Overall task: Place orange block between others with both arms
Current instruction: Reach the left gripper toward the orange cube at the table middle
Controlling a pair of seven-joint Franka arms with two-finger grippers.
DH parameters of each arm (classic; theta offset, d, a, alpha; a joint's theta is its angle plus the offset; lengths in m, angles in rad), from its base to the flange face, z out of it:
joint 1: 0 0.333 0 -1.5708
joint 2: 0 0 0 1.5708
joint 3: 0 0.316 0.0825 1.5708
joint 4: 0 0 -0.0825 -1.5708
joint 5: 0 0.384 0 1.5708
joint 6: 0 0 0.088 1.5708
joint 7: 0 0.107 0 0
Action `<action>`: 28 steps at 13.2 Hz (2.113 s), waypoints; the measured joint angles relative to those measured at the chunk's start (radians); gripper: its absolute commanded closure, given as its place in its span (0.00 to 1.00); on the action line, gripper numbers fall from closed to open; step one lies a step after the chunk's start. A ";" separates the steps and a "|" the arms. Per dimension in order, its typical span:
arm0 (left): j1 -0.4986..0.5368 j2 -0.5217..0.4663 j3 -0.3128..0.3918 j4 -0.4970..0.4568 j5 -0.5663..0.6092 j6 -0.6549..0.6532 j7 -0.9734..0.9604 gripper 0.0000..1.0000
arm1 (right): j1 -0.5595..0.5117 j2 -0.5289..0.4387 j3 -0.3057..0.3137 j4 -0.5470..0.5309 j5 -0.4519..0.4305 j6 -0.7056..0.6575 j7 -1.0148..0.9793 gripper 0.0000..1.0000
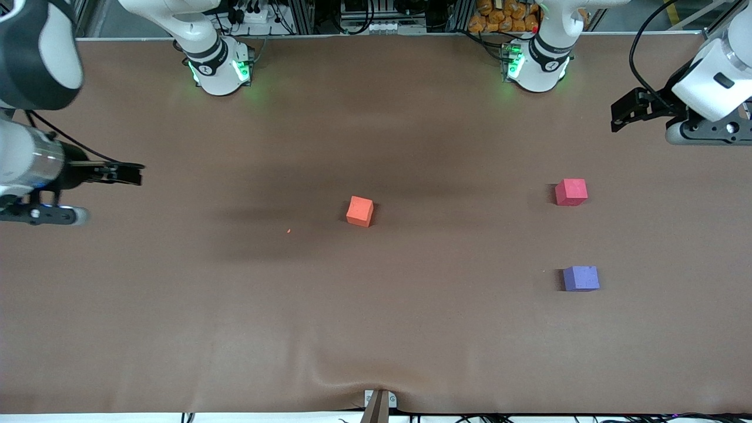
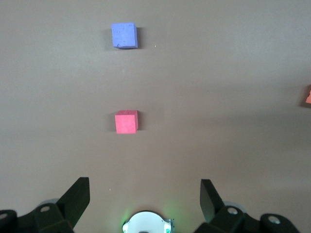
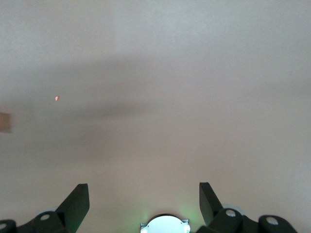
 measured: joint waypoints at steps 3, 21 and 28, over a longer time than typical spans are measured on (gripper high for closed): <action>0.006 0.030 0.002 0.002 -0.011 0.015 -0.001 0.00 | -0.031 -0.005 -0.001 0.004 -0.005 0.000 -0.018 0.00; -0.515 0.527 -0.031 0.088 0.044 0.413 -0.647 0.00 | -0.083 -0.021 -0.008 0.007 -0.030 0.022 -0.109 0.00; -0.618 0.620 -0.026 0.116 0.085 0.482 -0.791 0.00 | -0.112 -0.021 -0.019 0.007 -0.031 0.036 -0.108 0.00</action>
